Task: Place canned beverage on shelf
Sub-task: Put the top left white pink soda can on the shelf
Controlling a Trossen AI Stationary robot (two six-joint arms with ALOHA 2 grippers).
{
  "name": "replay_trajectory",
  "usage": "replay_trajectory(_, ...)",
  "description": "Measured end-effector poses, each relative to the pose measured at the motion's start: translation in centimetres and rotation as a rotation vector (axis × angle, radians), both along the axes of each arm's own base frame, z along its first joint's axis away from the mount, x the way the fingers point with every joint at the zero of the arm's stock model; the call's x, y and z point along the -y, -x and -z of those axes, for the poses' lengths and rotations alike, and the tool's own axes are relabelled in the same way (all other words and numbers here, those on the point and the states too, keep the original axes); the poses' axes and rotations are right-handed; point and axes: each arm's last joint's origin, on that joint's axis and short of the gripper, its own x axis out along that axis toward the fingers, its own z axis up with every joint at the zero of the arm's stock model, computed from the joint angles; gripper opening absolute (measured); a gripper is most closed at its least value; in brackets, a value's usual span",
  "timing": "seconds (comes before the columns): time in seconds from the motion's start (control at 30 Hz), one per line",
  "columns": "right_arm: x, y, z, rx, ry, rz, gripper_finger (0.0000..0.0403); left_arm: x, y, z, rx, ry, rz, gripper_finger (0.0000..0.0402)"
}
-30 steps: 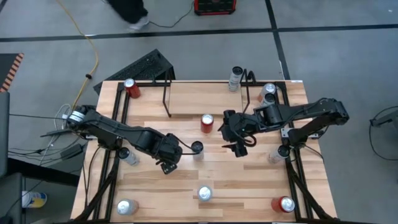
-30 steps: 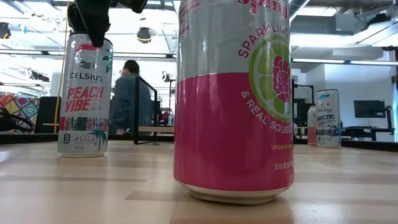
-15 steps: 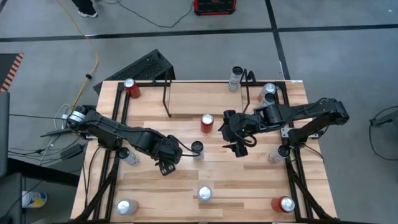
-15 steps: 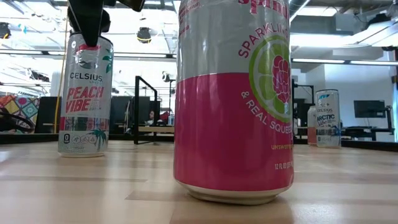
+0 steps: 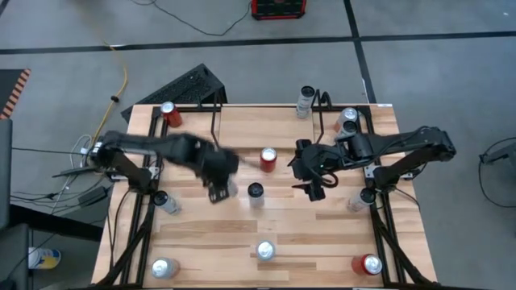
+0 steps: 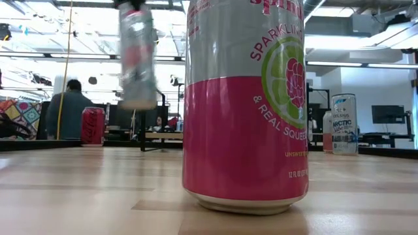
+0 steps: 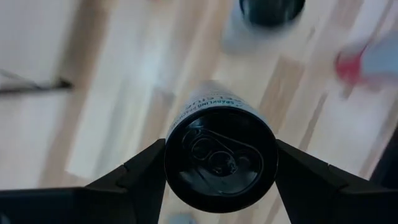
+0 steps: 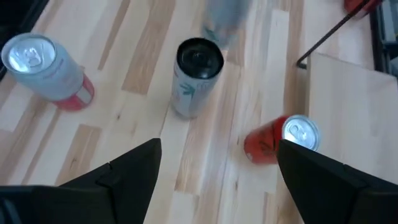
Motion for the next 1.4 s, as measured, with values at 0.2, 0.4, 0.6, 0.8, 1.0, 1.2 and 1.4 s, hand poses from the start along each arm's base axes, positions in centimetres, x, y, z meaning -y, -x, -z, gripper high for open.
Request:
replay_trajectory(0.2,0.2,0.6,-0.4,0.012,0.018,0.004,0.0344,-6.8,0.5,-3.1,0.012,-0.063,-0.053,0.0233)
replay_trajectory(0.4,0.9,1.2,-1.2,0.051,0.054,0.001,0.0344,-13.7,-0.8,-3.1,0.027,-0.097,-0.084,0.0233)
replay_trajectory(0.6,2.6,3.5,-2.7,0.08,0.049,0.071,0.0344,-19.4,-4.4,-0.7,-0.013,-0.103,-0.067,0.0233)
replay_trajectory(0.8,4.0,6.3,-3.4,0.173,0.046,0.13,0.0344,-22.8,-6.3,1.7,-0.047,-0.088,-0.063,0.0233)
replay_trajectory(1.0,5.2,8.7,-2.8,0.286,0.062,0.18,0.0344,-24.5,-5.9,3.6,-0.137,-0.04,-0.092,0.0233)
replay_trajectory(1.2,5.7,10.1,-1.6,0.308,0.07,0.202,0.0344,-24.4,-6.0,3.6,-0.128,-0.026,-0.093,0.0233)
replay_trajectory(1.4,5.7,10.5,-1.3,0.318,0.067,0.206,0.0344,-24.0,-6.3,3.6,-0.126,-0.027,-0.095,0.0282)
